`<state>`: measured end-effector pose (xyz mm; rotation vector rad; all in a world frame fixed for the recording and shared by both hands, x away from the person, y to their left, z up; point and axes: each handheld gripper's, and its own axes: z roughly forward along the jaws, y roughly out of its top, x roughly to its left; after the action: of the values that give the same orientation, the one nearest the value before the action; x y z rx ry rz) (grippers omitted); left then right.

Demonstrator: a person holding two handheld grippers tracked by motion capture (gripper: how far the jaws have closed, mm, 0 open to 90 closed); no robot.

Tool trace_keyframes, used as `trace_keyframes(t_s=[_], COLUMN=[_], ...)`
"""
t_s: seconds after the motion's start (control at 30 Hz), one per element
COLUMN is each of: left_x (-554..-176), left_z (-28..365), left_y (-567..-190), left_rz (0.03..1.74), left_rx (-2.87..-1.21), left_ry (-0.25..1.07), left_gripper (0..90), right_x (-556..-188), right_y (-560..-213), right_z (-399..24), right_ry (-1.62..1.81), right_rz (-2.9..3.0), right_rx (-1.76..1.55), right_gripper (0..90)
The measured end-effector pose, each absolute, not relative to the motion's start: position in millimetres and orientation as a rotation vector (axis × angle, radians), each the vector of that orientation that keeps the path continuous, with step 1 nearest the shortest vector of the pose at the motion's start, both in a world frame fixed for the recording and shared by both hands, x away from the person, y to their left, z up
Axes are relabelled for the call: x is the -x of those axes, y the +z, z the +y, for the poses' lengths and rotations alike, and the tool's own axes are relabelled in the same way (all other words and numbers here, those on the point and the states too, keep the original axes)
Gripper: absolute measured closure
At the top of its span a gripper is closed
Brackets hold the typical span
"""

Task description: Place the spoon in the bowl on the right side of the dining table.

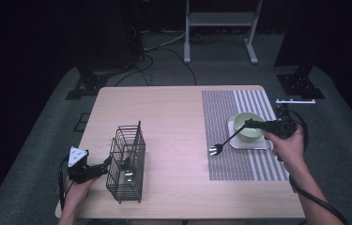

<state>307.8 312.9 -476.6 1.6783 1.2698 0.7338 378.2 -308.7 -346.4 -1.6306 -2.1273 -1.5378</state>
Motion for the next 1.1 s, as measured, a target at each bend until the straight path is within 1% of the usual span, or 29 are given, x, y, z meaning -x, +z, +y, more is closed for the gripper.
trace_keyframes(t_s=[1.1], left_x=[-307.7], left_z=[312.0], left_y=[-476.7], left_rz=[1.263], left_rx=[-1.684], left_ry=[0.738], left_gripper=[0.0], right_x=[-381.0], right_y=[-340.8], right_z=[-338.6], right_ry=[-1.569], right_rz=[-2.073], right_rx=[1.767], right_gripper=[88.4])
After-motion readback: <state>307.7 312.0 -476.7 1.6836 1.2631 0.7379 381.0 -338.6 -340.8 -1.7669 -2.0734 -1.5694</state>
